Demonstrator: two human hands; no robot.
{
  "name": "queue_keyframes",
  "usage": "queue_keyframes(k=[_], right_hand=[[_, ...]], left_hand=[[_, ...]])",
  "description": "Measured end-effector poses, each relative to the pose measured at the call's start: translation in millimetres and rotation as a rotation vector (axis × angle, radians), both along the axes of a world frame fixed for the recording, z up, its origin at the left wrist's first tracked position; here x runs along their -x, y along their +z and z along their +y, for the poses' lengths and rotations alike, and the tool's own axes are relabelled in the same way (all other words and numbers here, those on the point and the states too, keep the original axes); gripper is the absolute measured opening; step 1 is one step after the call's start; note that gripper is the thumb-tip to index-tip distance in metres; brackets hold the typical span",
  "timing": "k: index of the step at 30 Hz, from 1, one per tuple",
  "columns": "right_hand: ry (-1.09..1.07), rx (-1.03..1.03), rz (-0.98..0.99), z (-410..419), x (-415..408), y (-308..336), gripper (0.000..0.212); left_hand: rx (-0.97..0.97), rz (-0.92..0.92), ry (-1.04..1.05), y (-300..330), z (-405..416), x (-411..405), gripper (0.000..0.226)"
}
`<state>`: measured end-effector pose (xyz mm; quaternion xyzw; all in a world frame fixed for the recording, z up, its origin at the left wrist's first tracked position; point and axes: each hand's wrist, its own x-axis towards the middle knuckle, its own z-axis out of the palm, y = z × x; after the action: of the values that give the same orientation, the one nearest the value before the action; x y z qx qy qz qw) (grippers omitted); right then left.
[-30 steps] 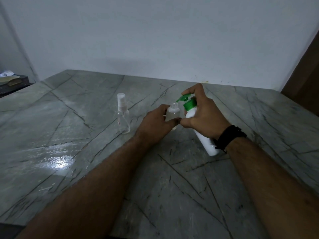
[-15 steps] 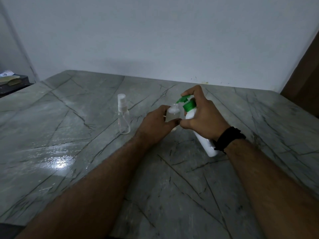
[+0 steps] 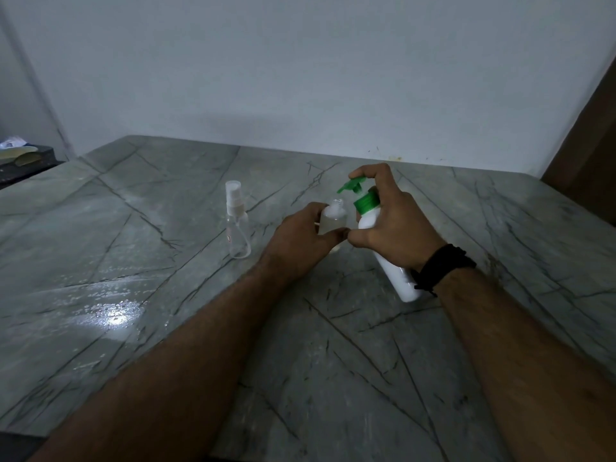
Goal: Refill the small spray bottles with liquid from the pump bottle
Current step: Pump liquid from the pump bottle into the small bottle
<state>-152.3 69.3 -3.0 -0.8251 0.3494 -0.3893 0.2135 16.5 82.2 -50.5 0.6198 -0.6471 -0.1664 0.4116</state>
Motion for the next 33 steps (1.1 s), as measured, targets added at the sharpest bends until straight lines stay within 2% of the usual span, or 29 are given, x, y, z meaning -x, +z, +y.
queue_keyframes(k=[3, 9, 14, 23, 28, 33], right_hand=[[0.000, 0.011, 0.005, 0.1, 0.4, -0.1, 0.081], [-0.003, -0.021, 0.013, -2.4, 2.3, -0.6, 0.071], [0.001, 0.024, -0.009, -1.4, 3.2, -2.1, 0.078], [0.006, 0.027, -0.032, -6.2, 3.7, -4.7, 0.076], [-0.082, 0.123, -0.188, -8.6, 4.5, -9.9, 0.082], [-0.313, 0.230, -0.352, -19.0, 5.3, -20.2, 0.097]], left_hand=[[0.002, -0.010, 0.002, 0.1, -0.1, 0.7, 0.060], [-0.004, -0.021, 0.014, 0.3, -0.5, 0.7, 0.061], [0.005, -0.016, 0.020, 0.8, 0.7, 1.3, 0.061], [0.022, -0.017, 0.007, 1.5, 2.8, 1.4, 0.060], [0.079, -0.040, 0.018, -1.4, 2.4, 0.6, 0.062], [0.196, -0.043, 0.041, -0.5, 3.4, 0.5, 0.082]])
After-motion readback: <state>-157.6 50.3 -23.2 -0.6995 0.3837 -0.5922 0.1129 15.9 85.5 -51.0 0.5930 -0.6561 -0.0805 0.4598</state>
